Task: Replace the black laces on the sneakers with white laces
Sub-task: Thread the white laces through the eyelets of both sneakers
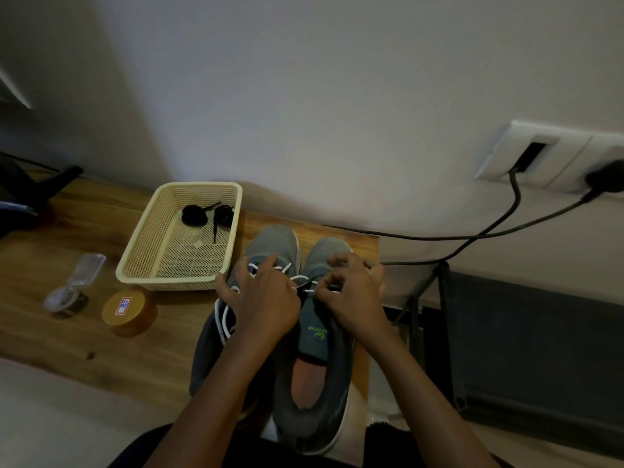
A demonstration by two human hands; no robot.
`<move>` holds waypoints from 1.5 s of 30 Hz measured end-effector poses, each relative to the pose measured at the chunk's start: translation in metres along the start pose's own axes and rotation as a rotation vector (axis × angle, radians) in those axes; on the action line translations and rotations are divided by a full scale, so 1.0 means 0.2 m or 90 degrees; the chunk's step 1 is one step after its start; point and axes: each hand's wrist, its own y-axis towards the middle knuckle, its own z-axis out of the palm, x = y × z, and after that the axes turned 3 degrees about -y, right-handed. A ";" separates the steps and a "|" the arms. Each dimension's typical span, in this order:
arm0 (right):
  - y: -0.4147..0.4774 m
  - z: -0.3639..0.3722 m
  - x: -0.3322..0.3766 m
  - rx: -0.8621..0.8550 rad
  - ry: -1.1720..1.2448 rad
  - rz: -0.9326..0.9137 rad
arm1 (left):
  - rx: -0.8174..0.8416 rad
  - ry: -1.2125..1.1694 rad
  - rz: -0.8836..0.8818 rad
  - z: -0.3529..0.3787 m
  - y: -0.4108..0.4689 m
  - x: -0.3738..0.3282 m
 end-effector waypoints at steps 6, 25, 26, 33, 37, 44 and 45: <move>-0.01 0.00 0.03 -0.018 -0.003 0.012 | 0.000 -0.014 -0.001 0.00 0.00 0.00; -0.02 0.01 0.03 -0.007 -0.028 0.002 | 0.023 -0.056 0.035 -0.01 0.01 0.01; -0.02 0.01 0.03 -0.003 -0.027 0.001 | 0.025 -0.053 0.034 -0.01 0.00 0.01; -0.02 0.03 0.02 0.001 -0.035 -0.001 | 0.064 -0.039 0.035 -0.05 -0.01 -0.01; -0.02 0.03 0.02 0.001 -0.032 -0.014 | 0.060 -0.029 0.033 -0.05 -0.03 -0.02; -0.02 0.05 0.01 -0.009 -0.039 -0.031 | 0.012 0.089 0.100 -0.05 -0.08 -0.05; -0.02 0.06 0.00 -0.007 -0.031 -0.035 | 0.006 0.111 0.120 -0.04 -0.08 -0.06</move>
